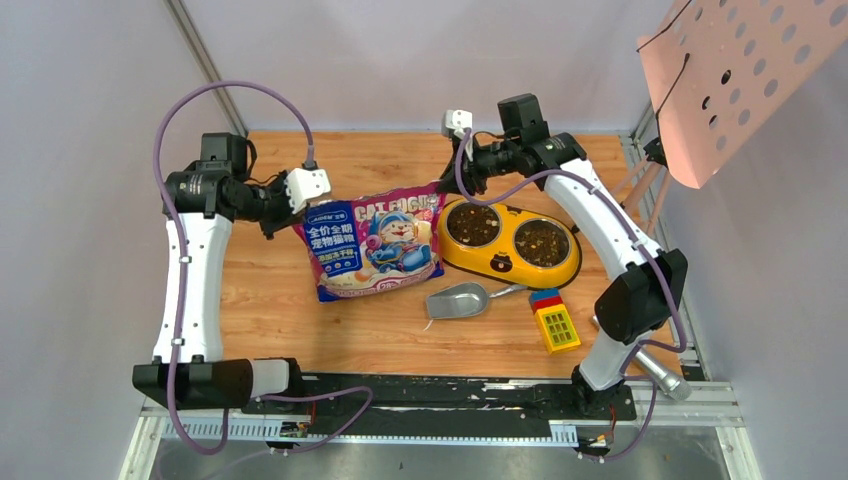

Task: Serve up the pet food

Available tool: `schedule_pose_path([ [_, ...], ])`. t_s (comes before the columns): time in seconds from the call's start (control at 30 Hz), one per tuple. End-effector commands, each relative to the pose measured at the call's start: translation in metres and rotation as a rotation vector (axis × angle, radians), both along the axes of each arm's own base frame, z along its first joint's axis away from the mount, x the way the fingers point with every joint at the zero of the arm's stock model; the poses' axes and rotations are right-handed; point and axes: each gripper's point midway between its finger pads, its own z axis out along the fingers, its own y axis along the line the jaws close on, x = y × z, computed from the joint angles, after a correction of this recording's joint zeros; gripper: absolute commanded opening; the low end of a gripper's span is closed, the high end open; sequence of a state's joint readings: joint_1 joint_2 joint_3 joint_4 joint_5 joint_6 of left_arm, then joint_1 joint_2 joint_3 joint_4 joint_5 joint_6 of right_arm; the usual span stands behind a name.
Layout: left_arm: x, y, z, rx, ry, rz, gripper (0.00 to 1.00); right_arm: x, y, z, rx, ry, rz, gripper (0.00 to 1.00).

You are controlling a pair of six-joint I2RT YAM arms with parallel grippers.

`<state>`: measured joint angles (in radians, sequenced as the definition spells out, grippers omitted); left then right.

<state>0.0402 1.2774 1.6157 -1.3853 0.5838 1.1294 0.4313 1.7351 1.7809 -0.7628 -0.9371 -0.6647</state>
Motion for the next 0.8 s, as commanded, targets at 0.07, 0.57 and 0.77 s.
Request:
schedule_pose_path([
  [0.07,-0.005,-0.008,0.022,-0.073,-0.016,0.008,0.0,0.001,-0.005,0.035,0.051,-0.105,0.007,0.41],
  [0.57,0.003,-0.027,0.038,-0.247,-0.071,0.069,0.0,-0.046,0.122,0.034,0.097,-0.312,0.27,0.58],
  [0.77,0.003,-0.028,0.041,-0.258,-0.089,0.075,0.0,-0.042,0.148,0.03,0.148,-0.257,0.234,0.46],
])
